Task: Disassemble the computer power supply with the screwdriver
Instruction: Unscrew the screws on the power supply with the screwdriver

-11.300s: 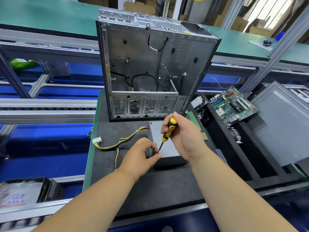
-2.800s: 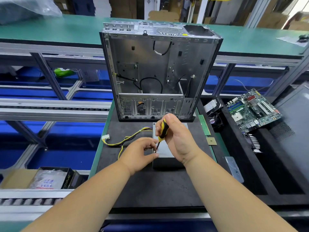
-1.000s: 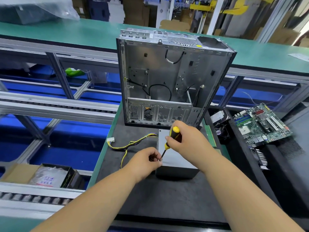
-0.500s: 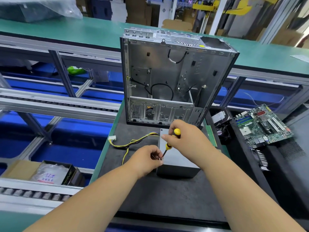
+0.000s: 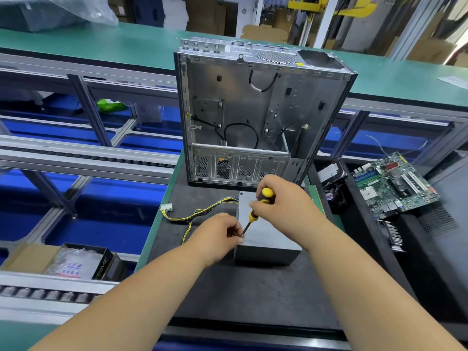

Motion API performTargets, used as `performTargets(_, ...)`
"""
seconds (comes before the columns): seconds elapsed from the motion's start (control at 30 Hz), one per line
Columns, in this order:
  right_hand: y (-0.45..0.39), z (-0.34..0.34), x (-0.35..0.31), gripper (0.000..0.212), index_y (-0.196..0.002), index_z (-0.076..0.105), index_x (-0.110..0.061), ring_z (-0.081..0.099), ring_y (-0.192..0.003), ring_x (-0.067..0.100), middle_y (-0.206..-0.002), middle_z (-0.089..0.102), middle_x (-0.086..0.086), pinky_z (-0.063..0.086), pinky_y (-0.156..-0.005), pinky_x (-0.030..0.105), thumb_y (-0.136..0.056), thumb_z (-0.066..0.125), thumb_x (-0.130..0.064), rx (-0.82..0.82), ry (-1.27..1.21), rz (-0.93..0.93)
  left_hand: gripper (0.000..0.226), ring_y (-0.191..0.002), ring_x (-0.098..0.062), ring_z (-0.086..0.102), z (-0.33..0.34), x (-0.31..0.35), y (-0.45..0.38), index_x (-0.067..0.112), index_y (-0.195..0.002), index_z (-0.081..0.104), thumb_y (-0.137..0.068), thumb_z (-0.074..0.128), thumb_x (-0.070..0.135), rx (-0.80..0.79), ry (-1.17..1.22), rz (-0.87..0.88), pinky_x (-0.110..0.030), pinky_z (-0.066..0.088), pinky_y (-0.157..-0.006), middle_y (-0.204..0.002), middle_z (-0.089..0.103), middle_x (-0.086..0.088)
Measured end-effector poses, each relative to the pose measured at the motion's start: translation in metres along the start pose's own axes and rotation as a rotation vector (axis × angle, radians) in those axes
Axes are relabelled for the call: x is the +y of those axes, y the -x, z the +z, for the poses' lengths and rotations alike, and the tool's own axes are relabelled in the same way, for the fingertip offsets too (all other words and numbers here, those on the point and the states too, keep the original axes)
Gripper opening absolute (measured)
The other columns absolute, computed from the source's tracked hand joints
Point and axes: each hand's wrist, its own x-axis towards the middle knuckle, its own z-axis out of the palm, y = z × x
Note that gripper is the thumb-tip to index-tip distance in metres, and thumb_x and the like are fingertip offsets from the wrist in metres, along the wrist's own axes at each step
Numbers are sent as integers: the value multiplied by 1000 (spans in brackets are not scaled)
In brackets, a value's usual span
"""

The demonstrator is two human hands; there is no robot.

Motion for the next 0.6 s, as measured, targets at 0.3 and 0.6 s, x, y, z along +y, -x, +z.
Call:
performTargets(0.3, 3, -8, 22, 18, -79, 55, -27, 45, -55, 7, -66, 59, -9, 38, -53, 29, -90, 66, -36, 102, -123, 22, 23, -76, -6, 53, 3, 2, -4, 32, -77, 52, -87, 68, 20, 81, -63, 64, -28, 47, -73, -88, 54, 8)
performTargets(0.6, 21, -39, 66, 24, -80, 60, -17, 56, -61, 13, -66, 64, 1, 48, -66, 38, -91, 64, -38, 480, -519, 243, 24, -73, -17, 55, 28, 36, -24, 27, -81, 59, -91, 63, 5, 109, 283, -15, -31, 50, -74, -81, 60, 0)
